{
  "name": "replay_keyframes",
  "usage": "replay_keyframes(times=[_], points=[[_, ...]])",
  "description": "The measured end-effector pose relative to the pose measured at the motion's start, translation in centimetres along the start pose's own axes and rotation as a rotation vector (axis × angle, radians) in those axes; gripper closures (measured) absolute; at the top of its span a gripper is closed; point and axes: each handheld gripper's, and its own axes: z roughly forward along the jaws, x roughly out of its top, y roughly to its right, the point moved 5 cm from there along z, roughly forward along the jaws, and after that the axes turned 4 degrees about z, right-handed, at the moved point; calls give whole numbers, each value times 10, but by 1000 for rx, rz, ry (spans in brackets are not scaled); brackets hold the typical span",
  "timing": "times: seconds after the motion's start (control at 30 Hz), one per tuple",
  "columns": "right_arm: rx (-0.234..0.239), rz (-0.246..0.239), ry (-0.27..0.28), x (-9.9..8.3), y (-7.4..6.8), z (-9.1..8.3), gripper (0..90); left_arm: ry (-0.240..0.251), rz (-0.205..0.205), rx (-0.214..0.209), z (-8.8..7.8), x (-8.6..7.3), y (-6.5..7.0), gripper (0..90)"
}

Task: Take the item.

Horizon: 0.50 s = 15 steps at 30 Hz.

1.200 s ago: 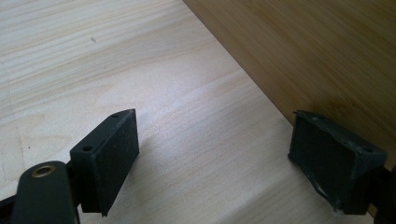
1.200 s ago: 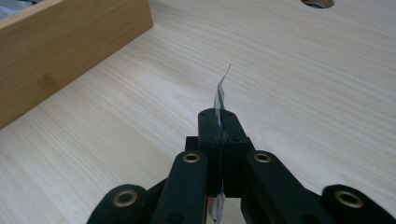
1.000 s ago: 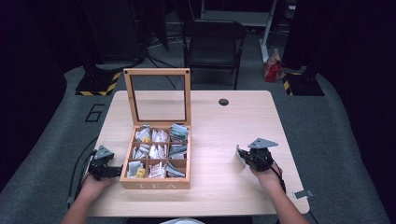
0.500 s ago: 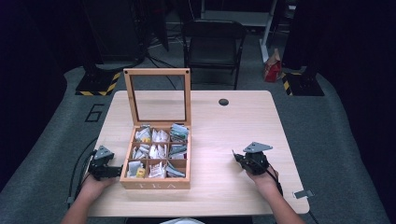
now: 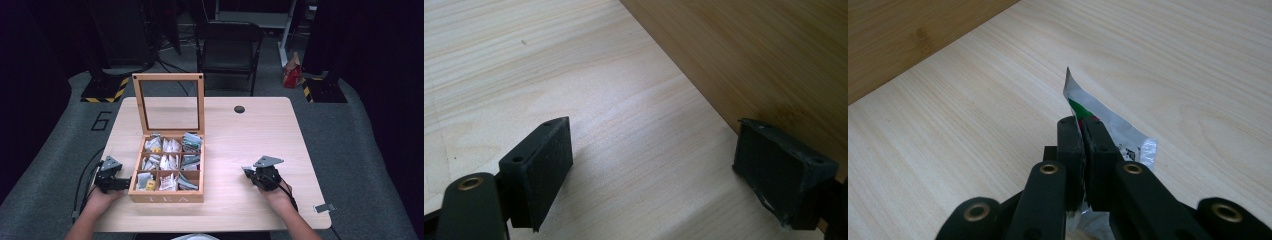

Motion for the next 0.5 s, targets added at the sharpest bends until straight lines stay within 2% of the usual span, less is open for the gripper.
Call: replay_keyframes(times=[0.07,0.17,0.33,0.4,0.5], points=[[7,-14,-6,-1,0,1,860,0,0,0,0,0,0,154],[13,-2,-5,-1,-2,1,826,0,0,0,0,0,0,154],[27,-2,2,-1,-3,1,706,0,0,0,0,0,0,154],[29,28,20,1,-4,1,603,0,0,0,0,0,0,154],[43,30,28,2,-4,-1,577,0,0,0,0,0,0,154]])
